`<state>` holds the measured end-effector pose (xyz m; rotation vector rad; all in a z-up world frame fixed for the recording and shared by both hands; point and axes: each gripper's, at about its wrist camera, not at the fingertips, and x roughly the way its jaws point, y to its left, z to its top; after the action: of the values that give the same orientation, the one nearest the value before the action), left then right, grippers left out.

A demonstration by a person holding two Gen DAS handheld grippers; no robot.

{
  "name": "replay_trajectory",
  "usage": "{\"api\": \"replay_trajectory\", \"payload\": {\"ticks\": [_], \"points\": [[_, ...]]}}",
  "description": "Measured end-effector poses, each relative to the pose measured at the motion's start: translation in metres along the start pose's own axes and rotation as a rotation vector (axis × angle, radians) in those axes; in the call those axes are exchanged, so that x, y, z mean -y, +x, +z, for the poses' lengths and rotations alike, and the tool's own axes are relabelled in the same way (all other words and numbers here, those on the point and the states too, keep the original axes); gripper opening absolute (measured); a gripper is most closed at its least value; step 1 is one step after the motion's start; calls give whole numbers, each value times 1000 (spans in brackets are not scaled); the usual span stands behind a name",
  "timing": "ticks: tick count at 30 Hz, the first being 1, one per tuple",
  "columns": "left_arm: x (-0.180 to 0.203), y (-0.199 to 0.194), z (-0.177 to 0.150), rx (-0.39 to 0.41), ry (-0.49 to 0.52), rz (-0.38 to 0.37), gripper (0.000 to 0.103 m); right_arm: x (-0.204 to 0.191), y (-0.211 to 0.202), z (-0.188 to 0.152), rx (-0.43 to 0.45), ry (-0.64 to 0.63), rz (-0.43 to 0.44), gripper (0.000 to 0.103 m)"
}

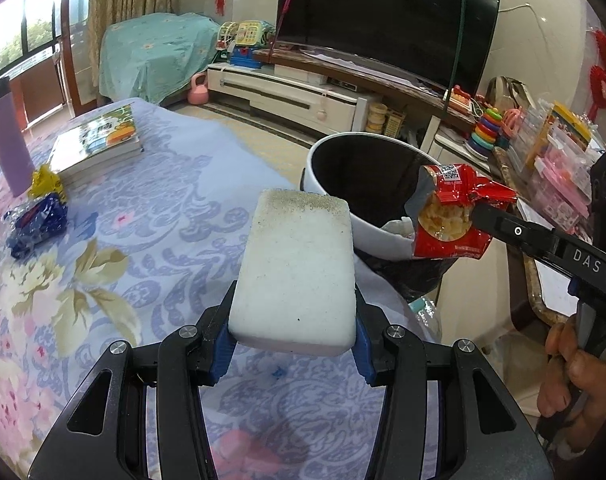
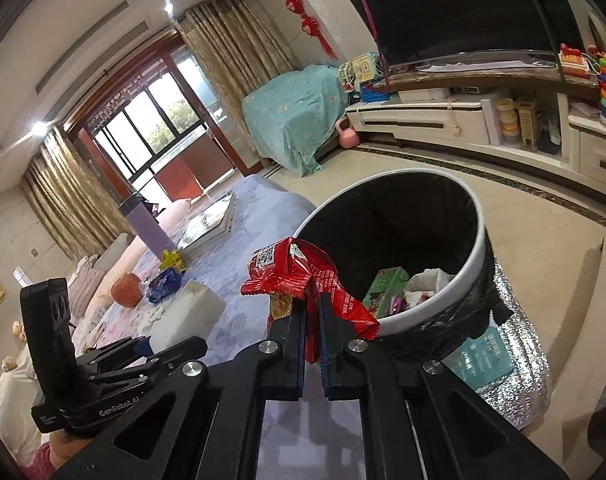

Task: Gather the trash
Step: 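Carry the white foam block and red snack bag over the bin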

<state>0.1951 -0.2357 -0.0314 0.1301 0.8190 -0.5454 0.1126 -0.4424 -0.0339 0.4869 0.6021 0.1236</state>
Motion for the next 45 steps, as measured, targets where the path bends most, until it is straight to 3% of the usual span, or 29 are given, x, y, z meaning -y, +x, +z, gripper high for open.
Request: {"api": "replay_trajectory", "payload": {"ticks": [31,45], "points": [[60,49,56,-33,112,-41,48,42,5,41,14,20,-87,5],[64,78,70,-84,126,-42,48,49,23,55,-32,1,-108,7]]}}
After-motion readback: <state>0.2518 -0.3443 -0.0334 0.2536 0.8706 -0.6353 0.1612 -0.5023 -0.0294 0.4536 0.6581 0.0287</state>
